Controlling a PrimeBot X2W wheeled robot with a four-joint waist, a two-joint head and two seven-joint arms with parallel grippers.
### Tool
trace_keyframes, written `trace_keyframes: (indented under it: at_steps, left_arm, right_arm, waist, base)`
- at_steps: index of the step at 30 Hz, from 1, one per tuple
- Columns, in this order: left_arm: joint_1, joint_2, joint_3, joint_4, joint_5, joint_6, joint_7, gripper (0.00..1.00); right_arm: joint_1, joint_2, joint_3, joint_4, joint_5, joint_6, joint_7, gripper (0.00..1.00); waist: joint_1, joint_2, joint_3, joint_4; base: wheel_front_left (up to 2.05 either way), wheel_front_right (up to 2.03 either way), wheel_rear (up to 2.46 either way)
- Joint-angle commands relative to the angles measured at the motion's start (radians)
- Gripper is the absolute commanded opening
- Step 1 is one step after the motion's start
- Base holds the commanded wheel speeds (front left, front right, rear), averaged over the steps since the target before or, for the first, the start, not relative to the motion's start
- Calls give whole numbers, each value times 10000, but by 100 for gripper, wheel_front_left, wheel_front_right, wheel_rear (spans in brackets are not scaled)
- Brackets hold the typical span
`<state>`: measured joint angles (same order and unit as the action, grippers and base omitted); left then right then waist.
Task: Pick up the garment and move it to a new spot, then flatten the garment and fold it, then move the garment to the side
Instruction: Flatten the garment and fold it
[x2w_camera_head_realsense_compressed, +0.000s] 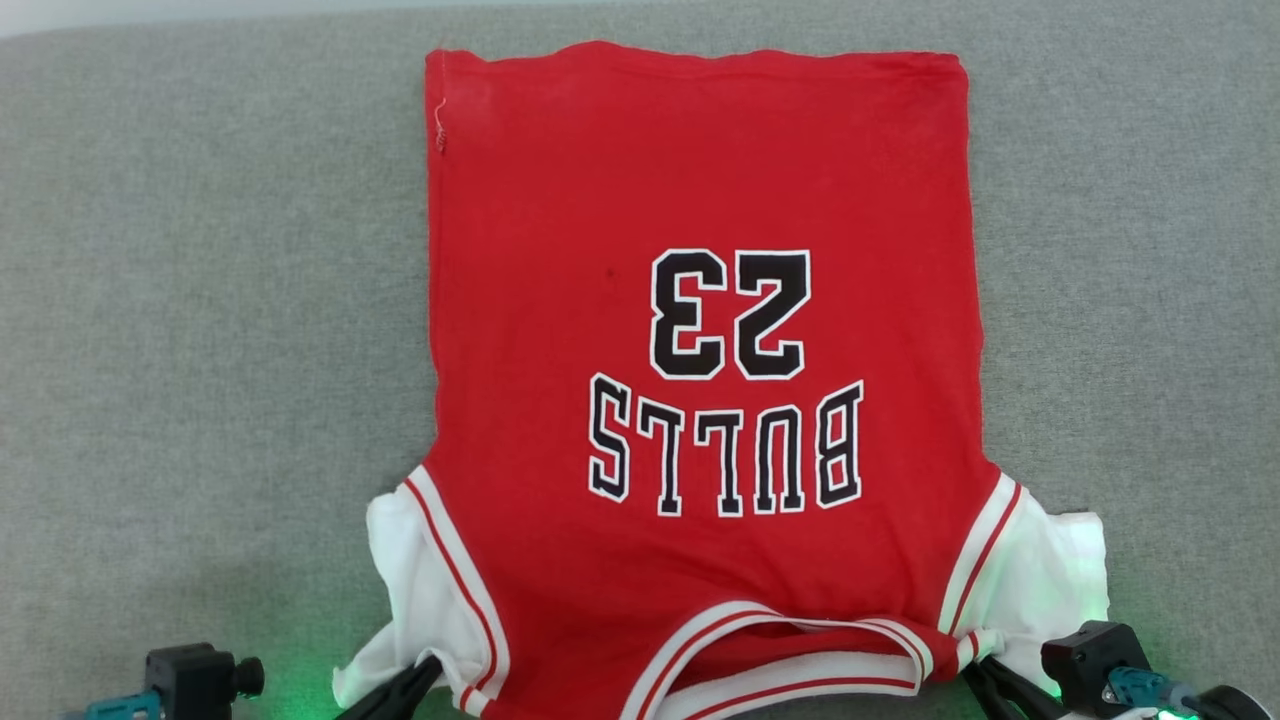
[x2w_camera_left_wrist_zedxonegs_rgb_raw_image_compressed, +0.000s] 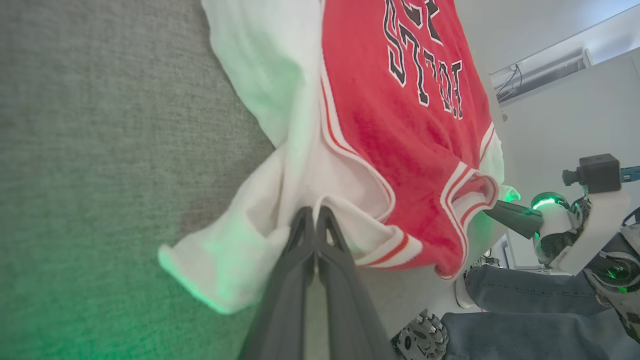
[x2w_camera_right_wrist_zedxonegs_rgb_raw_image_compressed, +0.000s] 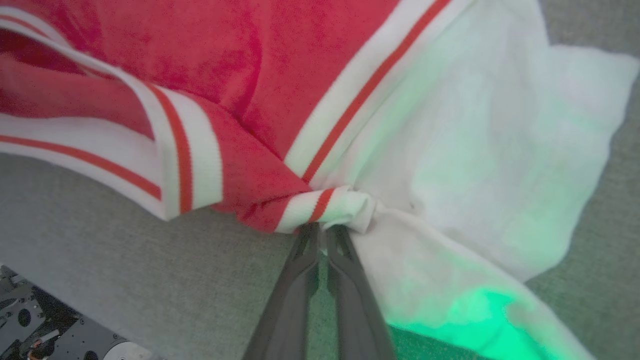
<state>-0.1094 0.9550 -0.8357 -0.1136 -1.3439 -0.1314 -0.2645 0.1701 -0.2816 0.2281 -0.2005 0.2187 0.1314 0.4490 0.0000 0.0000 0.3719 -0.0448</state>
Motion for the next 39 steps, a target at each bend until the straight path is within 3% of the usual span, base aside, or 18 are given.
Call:
trace_keyframes:
  at_steps: [1,3,5,6,14,20,23,27,31,39]
  left_arm:
    - [-139,-81,-35,104,107,16,10,0]
    - [-149,-154,-21,181,94,16,10,0]
    - [-102,-202,148,178,71,16,10,0]
    - [-34,-212,228,166,61,16,10,0]
    - [295,-211,1070,-455,453,16,10,0]
    - [26,-153,1353,-1047,837,16,10,0]
    - [-274,-233,1403,-1243,979,16,10,0]
    - [-776,-295,1231,-1376,1093,16,10,0]
    - [-1141,-313,1061,-1412,1139,16,10,0]
    - [-1984,-254,466,-1416,1265,19,13,0]
  right_arm:
    - [-111,72,303,662,-150,-17,93,0]
    - [-253,94,399,642,-209,-15,-203,3]
    - [-346,75,479,431,-239,-15,-452,94]
    - [-354,41,511,230,-250,-12,-552,100]
    - [408,-652,149,-2787,-730,-15,476,100]
    - [181,-296,-640,-5033,-600,-17,1711,100]
    - [-654,-363,-1342,-5506,-885,-17,2756,100]
    - [-2878,77,-2048,-4938,-615,-15,4032,100]
    - [-5704,398,-2358,-3204,-725,-15,5158,100]
    - [-10103,1474,-3686,297,-2345,-15,6386,100]
  waist:
    - [0,0,-1,-22]
    - [0,0,-7,-88]
    - [0,0,-8,-190]
    - [0,0,-14,-246]
    - [0,0,312,-439]
    - [0,0,913,-149]
    - [0,0,1257,146]
    - [0,0,1638,554]
    - [0,0,2043,868]
    - [0,0,2992,1649]
  base:
    - [0,0,0]
    - [0,0,0]
    - [0,0,0]
    - [0,0,0]
    - [0,0,0]
    - [0,0,0]
    - [0,0,0]
    - [0,0,0]
    - [0,0,0]
    - [0,0,0]
